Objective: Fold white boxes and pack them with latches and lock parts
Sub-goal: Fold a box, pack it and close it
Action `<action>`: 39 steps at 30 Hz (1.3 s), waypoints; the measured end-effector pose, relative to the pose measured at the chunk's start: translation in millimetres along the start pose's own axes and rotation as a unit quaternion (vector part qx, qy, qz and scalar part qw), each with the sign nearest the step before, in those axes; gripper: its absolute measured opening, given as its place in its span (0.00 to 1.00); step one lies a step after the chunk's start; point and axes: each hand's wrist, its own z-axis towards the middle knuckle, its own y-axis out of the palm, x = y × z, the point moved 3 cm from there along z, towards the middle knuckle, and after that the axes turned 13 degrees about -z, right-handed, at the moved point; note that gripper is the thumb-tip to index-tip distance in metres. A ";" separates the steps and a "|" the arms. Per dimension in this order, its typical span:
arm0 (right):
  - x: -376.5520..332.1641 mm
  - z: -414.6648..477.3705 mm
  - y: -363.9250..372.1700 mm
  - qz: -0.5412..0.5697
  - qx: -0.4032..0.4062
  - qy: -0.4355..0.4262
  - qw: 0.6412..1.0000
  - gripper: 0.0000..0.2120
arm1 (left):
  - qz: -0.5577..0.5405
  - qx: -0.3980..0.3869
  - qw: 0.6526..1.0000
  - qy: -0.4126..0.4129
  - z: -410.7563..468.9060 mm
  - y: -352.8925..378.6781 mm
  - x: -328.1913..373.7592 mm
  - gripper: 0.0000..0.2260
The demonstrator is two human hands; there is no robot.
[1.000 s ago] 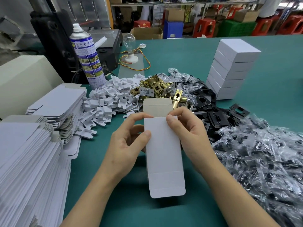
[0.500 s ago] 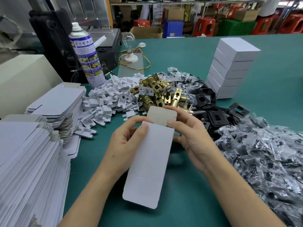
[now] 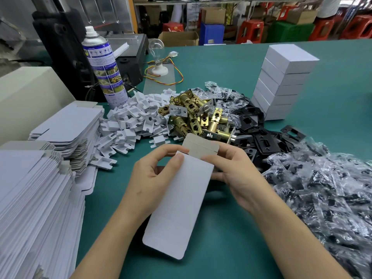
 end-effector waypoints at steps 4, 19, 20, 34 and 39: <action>-5.2 -1.1 3.0 -0.061 0.015 -0.040 0.997 0.16 | -0.003 0.001 1.000 -0.008 -1.4 0.5 -0.4 0.15; -10.4 -5.8 11.1 -0.143 -0.013 -0.074 0.987 0.11 | 0.045 0.039 0.997 0.053 0.9 -4.8 2.4 0.10; -9.7 -5.9 11.3 -0.136 -0.020 -0.071 0.988 0.10 | 0.048 0.036 0.997 0.054 1.0 -4.4 2.7 0.09; -10.6 -6.2 9.3 -0.163 0.013 -0.078 0.983 0.13 | 0.060 0.000 0.996 0.068 -3.0 -2.0 6.2 0.17; -7.8 -4.9 8.0 -0.163 0.020 -0.076 0.983 0.11 | 0.083 -0.006 0.994 0.077 -4.0 -0.8 7.4 0.18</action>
